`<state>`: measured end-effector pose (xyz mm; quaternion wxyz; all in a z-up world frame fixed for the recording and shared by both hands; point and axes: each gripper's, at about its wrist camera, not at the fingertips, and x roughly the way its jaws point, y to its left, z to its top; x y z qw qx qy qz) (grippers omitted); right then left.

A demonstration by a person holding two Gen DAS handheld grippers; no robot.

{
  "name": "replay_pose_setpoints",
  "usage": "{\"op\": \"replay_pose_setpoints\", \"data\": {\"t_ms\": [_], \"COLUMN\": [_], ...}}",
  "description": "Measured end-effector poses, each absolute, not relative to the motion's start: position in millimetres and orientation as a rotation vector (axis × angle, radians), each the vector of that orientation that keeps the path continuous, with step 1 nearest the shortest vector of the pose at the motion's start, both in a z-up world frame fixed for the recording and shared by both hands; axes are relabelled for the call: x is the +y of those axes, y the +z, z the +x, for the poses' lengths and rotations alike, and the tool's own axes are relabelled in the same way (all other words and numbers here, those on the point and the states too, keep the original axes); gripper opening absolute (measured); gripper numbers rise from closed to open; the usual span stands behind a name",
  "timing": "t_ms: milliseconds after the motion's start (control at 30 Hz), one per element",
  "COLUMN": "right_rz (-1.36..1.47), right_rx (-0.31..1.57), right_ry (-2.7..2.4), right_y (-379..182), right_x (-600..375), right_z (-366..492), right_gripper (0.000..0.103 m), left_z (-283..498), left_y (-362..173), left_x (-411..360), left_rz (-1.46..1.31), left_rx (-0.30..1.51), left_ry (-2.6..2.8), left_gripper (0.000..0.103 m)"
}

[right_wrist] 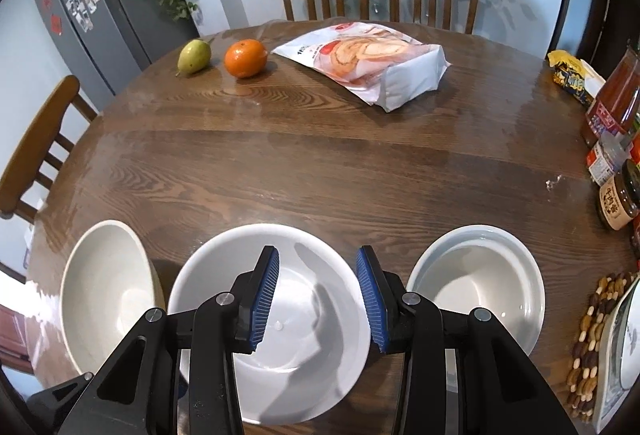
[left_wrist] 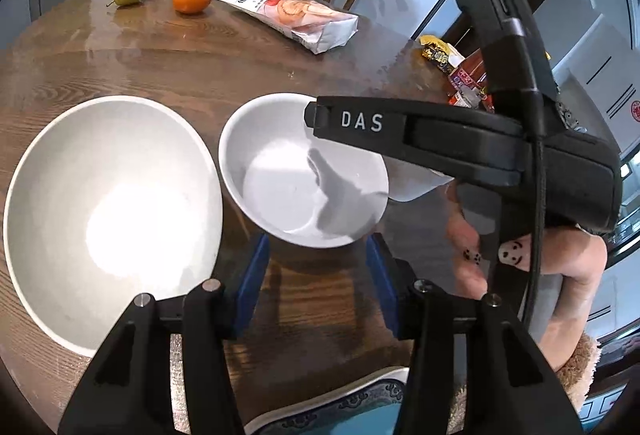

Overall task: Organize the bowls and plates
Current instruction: 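Lift the medium white bowl with the right tool over the large bowl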

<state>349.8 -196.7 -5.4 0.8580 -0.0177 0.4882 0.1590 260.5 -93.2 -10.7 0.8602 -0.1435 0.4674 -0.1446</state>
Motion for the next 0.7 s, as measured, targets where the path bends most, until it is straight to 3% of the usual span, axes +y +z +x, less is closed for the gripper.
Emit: {"op": "replay_pose_setpoints", "data": {"t_ms": [700], "right_rz": [-0.105], "right_rx": [1.013], "right_ry": [0.326], "right_y": [-6.6], "right_x": [-188.8], "right_z": [343.7], "right_gripper": [0.042], "left_z": [260.3], "left_y": [-9.2], "left_x": [-96.8], "left_rz": [-0.269], "left_rx": [0.933], "left_ry": [-0.285], "left_gripper": [0.050]}}
